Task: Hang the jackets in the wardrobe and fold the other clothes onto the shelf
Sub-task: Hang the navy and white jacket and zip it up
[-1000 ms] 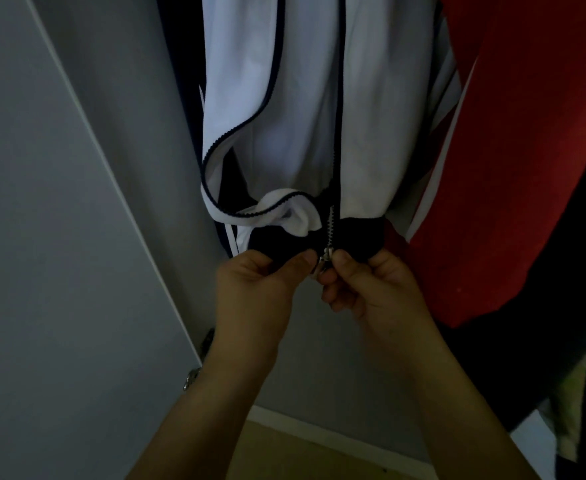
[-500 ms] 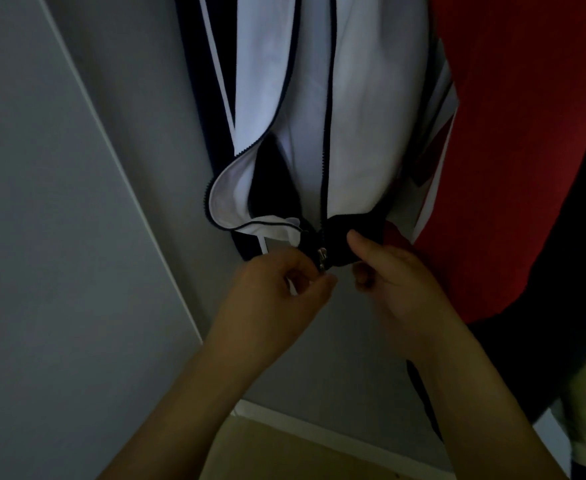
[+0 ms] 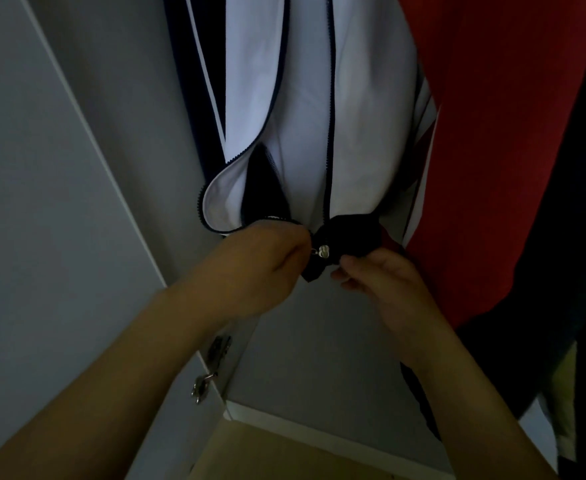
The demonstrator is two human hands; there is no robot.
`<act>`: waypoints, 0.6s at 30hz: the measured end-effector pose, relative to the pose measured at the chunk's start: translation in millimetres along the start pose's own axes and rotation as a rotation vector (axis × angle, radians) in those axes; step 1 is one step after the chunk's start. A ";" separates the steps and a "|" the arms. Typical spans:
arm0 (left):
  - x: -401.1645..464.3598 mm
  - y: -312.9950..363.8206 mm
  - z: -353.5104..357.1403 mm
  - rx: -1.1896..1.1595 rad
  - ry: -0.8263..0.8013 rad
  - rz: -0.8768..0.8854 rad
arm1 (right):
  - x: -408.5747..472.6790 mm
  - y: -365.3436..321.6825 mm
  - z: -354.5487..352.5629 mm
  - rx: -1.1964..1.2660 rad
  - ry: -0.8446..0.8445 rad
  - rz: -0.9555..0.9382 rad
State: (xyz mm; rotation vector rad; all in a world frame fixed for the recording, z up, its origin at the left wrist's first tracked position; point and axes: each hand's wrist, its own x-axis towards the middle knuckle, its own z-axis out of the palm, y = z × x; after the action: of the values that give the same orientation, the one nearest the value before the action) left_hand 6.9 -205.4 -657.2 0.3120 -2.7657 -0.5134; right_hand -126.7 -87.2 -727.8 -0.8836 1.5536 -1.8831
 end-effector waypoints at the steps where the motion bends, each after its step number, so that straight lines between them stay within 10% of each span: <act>1: 4.3 1.5 -3.4 -0.025 -0.039 -0.030 | 0.5 0.8 2.5 -0.010 -0.016 -0.028; 12: 29.0 28.7 0.1 -0.140 0.148 -0.233 | -2.9 -3.4 13.6 -0.007 0.118 -0.209; 18: 40.3 17.8 -25.1 0.317 0.457 -0.357 | -5.7 17.4 16.5 0.033 0.131 -0.160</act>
State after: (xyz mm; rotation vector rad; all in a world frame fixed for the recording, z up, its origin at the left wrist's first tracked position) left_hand -24.8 -207.7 -617.6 0.8863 -2.3379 -0.0579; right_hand -110.4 -96.6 -743.7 -0.9091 1.5635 -2.1115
